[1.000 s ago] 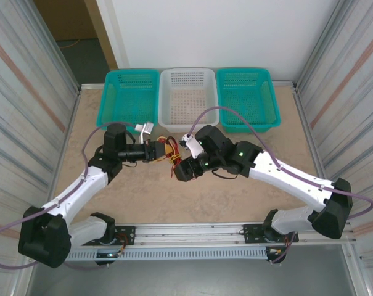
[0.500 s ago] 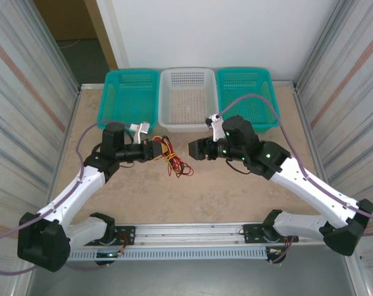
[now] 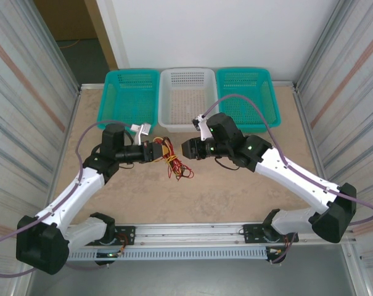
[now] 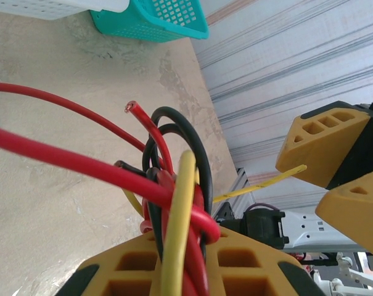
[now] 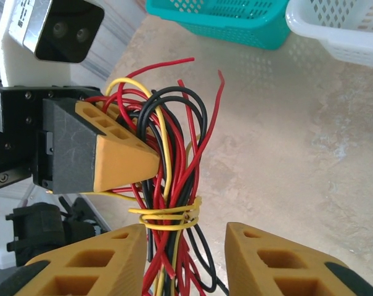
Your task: Untangle the cables
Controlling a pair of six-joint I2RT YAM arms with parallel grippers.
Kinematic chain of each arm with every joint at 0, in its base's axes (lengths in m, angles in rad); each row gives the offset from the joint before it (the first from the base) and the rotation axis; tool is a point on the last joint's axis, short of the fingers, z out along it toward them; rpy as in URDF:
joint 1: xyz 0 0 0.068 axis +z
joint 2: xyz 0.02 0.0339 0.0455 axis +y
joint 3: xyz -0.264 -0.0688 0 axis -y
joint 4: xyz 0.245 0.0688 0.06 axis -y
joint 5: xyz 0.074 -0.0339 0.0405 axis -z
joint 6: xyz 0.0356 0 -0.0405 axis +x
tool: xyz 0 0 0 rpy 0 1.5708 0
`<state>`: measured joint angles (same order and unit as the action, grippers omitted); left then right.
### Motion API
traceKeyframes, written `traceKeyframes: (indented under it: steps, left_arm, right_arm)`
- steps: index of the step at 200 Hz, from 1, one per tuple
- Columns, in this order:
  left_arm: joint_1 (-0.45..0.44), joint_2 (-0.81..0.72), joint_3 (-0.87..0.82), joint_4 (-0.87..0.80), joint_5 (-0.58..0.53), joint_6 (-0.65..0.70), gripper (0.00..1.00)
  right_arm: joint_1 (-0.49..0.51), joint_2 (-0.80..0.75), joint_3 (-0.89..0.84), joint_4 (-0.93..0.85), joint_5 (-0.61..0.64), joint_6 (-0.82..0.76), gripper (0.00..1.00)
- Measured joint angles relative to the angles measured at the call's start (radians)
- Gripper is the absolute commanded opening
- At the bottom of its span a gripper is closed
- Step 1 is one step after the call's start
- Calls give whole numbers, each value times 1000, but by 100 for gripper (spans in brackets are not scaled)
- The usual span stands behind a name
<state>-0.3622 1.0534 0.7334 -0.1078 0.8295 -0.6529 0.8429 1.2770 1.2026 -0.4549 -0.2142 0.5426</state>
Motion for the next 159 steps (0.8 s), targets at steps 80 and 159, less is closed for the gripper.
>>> traceKeyframes:
  steps: [80,159]
  left_arm:
    - [0,9,21,0,52,24,0]
    - [-12,13,21,35,124,30,0]
  right_arm:
    - [-19,30,0,2,-1,1,22]
    - [-53,45,0,24,-68,3,0]
